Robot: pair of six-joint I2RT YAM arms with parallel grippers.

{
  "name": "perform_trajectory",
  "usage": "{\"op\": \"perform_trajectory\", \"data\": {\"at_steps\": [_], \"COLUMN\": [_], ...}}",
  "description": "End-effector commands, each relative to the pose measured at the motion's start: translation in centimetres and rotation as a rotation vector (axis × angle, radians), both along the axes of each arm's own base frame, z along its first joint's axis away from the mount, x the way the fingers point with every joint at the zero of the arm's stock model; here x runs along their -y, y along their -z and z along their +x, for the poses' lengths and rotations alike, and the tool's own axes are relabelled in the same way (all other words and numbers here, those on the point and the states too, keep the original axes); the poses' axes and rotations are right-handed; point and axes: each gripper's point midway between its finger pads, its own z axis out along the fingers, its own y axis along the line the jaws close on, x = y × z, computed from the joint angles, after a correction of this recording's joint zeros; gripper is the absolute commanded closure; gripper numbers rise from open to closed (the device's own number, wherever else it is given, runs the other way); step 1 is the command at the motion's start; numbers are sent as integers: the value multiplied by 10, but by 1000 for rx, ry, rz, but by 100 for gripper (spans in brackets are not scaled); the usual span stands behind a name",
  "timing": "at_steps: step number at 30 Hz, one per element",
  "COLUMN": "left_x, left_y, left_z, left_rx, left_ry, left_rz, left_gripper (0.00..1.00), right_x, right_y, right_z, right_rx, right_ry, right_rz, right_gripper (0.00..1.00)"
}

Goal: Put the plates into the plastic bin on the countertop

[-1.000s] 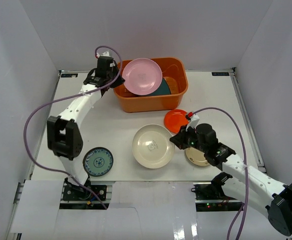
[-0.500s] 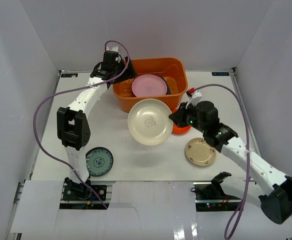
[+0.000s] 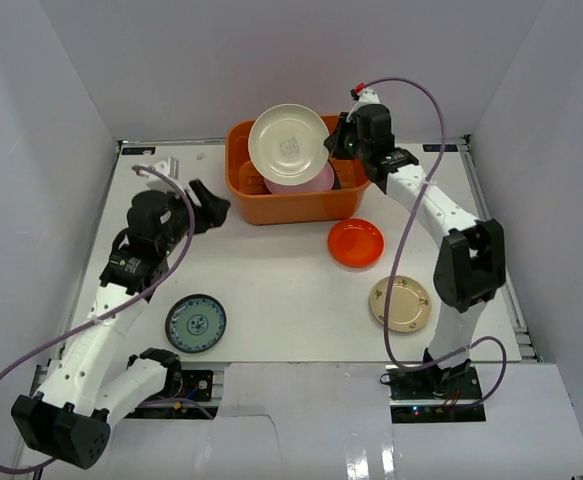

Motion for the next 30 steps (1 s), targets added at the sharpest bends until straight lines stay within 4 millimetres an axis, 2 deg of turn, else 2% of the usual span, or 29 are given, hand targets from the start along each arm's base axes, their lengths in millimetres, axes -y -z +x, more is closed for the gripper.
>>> {"op": "perform_trajectory", "data": {"at_steps": [1, 2, 3, 4, 5, 8, 9, 10, 12, 13, 15, 16, 17, 18, 19, 20, 21, 22, 23, 24, 25, 26, 27, 28, 29, 30], "left_x": [-9, -12, -15, -18, -21, -31, -33, -33, -32, -32, -35, -37, -38, -40, -42, -41, -41, -45, -47, -50, -53, -55, -55, -53, -52, -49], "left_y": [126, 141, 155, 167, 174, 196, 201, 208, 220, 225, 245, 256, 264, 274, 279, 279, 283, 284, 286, 288, 293, 295, 298, 302, 303, 304], "left_z": [-44, -57, -67, -77, -81, -89, -89, -92, -93, -94, -99, -103, -106, -109, -110, -108, -107, -104, -104, -103, -104, -105, -106, -108, -108, -108], "left_rx": [-367, -431, -479, -535, -571, -675, -694, -717, -761, -779, -836, -861, -879, -908, -922, -925, -941, -930, -932, -932, -951, -956, -964, -976, -978, -980], "left_ry": [9, 4, -2, -10, -34, -94, -114, -114, -113, -117, -136, -141, -148, -156, -164, -163, -168, -195, -203, -214, -222, -229, -229, -224, -232, -227], "left_rz": [83, 87, 94, 103, 98, 133, 134, 139, 143, 147, 165, 177, 185, 202, 218, 230, 244, 265, 286, 303, 329, 347, 355, 369, 376, 381], "left_gripper": [24, 25, 25, 25, 25, 25, 25, 25, 25, 25, 24, 24, 24, 24, 25, 25, 25, 25, 25, 26, 26, 26, 27, 27, 28, 29], "right_x": [-1, -3, -7, -9, -11, -9, -10, -9, -11, -12, -12, -13, -9, -10, -11, -4, -1, 2, 9, 11, 18, 25, 31, 41, 56, 64], "right_y": [2, -7, 16, 23, 34, 47, 48, 46, 36, 30, 8, -13, -23, -14, -17, -46, -45, -7, -26, -15, 33, 28, 45, 51, 89, 100], "right_z": [41, 48, 58, 62, 69, 75, 75, 75, 73, 70, 62, 53, 48, 36, 25, 6, -7, -25, -48, -62, -83, -100, -110, -120, -131, -136], "right_rx": [8, 14, -24, -39, -62, -82, -83, -79, -64, -56, -26, 6, 21, 2, 11, 65, 71, 17, 64, 46, -23, -1, -32, -34, -104, -126], "right_ry": [56, 59, 61, 60, 63, 87, 91, 92, 82, 69, 45, 19, 20, -11, -39, -48, -59, -78, -89, -94, -97, -93, -76, -52, -21, 0], "right_rz": [-20, -19, -40, -46, -56, -71, -70, -64, -48, -39, -31, -22, -18, -17, -9, 19, 28, 26, 62, 90, 85, 109, 116, 117, 90, 90], "right_gripper": [92, 92, 92, 92, 92, 92, 89, 79, 60, 42, 31, 27, 26, 26, 26, 26, 27, 33, 35, 37, 39, 40, 40, 40, 41, 41]}}
